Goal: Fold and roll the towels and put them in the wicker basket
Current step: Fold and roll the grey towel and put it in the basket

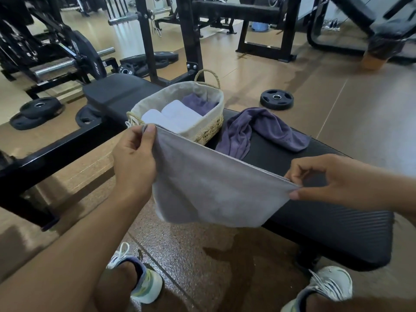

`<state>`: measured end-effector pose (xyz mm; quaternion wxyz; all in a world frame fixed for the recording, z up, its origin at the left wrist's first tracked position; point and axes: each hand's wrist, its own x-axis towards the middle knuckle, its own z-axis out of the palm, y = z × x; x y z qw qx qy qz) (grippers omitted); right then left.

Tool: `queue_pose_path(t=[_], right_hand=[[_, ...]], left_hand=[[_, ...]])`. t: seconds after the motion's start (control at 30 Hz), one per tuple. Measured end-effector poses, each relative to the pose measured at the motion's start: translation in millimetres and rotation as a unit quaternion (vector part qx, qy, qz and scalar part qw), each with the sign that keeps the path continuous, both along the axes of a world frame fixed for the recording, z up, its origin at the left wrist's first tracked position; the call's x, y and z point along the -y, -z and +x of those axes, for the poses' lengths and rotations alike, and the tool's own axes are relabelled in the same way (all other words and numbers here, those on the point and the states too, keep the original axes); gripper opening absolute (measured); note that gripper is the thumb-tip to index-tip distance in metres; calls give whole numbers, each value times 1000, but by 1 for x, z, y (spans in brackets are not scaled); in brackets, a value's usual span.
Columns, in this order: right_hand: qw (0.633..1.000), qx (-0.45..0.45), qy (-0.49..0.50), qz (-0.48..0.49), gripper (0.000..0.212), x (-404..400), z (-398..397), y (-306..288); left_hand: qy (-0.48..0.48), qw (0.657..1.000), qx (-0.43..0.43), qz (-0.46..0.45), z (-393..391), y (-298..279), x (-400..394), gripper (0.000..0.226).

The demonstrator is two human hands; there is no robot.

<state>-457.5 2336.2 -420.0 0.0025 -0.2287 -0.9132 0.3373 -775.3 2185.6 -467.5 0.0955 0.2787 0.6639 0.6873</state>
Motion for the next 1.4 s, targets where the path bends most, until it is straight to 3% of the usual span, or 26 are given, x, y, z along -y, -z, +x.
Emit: queue_pose_path(t=[0.1, 0.23, 0.33, 0.43, 0.53, 0.6, 0.7, 0.8, 0.87, 0.97, 1.07, 1.17, 1.23, 1.33, 1.4], right_hand=[[997, -53, 53, 15, 27, -5, 5, 1], [967, -154, 204, -11, 37, -21, 13, 2], [955, -150, 247, -61, 33, -26, 16, 3], [965, -95, 229, -85, 35, -23, 16, 3], [972, -59, 211, -87, 14, -19, 14, 1], [968, -79, 212, -106, 12, -17, 15, -2], [945, -159, 158, -236, 39, -18, 18, -4], [909, -190, 137, -344, 50, -17, 17, -6], [921, -160, 171, -312, 49, -21, 19, -5], [941, -77, 232, -235, 21, -20, 19, -2], [951, -27, 242, -192, 14, -20, 17, 3], [952, -37, 196, -230, 26, -22, 21, -2], [936, -30, 124, -329, 42, -20, 26, -6], [909, -46, 77, -407, 47, -11, 24, -10], [907, -62, 141, -393, 37, -4, 13, -10]], left_hand=[[70, 997, 15, -34, 0, -8, 3, 18], [213, 974, 60, -54, -9, -19, 14, 16], [280, 955, 43, -93, -18, -15, 20, 27], [327, 936, 37, -123, -19, -8, 21, 26], [366, 918, 15, -153, -20, -8, 23, 29], [364, 919, -1, -155, -22, -7, 23, 36], [330, 934, 3, -137, -20, -9, 21, 40], [314, 940, 26, -130, -19, -11, 20, 24], [281, 947, 49, -145, -18, -9, 18, 18], [252, 953, 90, -142, -10, -6, 13, 19], [262, 946, 152, -115, 2, -5, 10, 11], [326, 922, 192, -80, 9, -12, 12, 19], [352, 909, 217, -49, 12, -17, 14, 21], [260, 949, 144, -104, 9, -7, 10, 21], [176, 968, 95, -153, 6, 4, 6, 24]])
